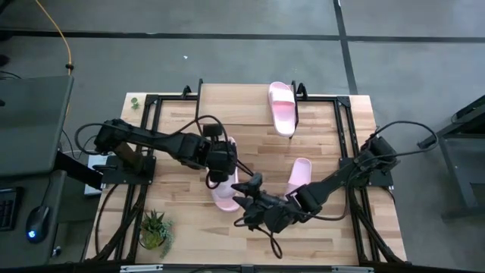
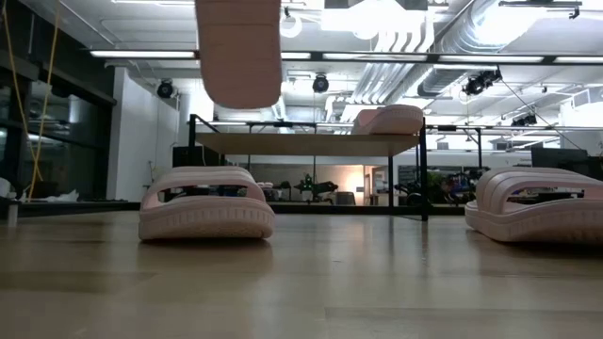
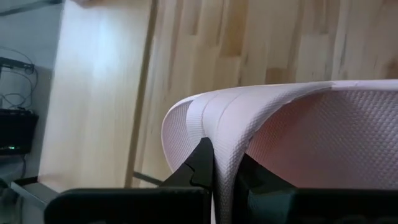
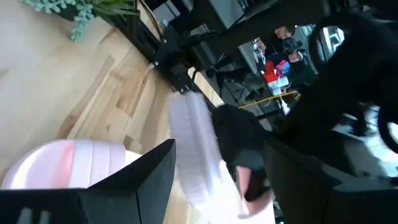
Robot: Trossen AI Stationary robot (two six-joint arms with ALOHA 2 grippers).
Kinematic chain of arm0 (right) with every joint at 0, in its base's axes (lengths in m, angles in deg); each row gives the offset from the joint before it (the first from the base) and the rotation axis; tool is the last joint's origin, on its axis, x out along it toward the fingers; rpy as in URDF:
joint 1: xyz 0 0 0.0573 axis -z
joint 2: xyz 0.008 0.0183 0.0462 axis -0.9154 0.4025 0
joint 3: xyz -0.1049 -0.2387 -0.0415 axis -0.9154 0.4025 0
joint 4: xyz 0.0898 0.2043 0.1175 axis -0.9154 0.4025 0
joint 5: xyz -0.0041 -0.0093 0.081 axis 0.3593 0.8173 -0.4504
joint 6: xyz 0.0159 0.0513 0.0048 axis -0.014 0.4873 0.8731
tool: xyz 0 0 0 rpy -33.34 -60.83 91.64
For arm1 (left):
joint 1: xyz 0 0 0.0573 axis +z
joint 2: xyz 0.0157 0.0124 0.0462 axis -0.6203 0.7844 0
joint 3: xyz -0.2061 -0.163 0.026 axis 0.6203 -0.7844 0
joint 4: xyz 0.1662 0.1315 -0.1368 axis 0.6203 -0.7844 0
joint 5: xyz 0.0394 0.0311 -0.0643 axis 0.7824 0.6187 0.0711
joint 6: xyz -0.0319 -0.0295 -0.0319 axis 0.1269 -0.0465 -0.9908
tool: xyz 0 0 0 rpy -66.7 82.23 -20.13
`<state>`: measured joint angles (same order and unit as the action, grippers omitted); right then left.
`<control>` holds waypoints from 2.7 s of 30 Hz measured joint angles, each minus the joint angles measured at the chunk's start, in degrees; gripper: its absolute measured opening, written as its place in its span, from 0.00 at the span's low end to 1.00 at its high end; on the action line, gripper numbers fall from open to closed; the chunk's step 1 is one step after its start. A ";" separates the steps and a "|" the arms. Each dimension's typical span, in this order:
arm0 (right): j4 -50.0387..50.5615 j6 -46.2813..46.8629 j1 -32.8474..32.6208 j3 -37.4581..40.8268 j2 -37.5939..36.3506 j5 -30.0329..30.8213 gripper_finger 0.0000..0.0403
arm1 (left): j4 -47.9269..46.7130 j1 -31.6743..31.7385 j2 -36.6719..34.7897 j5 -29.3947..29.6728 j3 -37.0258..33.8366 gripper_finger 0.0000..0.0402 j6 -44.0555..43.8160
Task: Pick and place slides into the shelf
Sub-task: Put the white slide on the shelf
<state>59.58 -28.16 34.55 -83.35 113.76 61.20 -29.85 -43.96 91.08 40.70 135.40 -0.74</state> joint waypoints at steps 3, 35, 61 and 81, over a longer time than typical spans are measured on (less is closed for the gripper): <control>-0.14 -0.46 0.34 0.00 0.29 -0.10 0.58 | -0.02 0.00 0.00 -0.02 0.58 0.01 0.24; -1.19 3.02 2.22 0.07 0.30 -2.43 0.32 | -0.69 -0.04 -0.04 -3.70 4.14 0.01 0.11; -0.18 3.15 2.22 0.11 0.28 -2.64 0.17 | -1.16 0.00 -0.09 -3.15 4.14 0.29 -0.06; 4.40 4.54 4.46 0.15 -1.10 -5.17 0.17 | -16.05 -5.00 -0.24 -0.10 31.88 0.46 -2.37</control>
<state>63.99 -23.62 39.01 -83.20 112.66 56.03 -45.91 -48.96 90.84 40.60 167.28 -3.11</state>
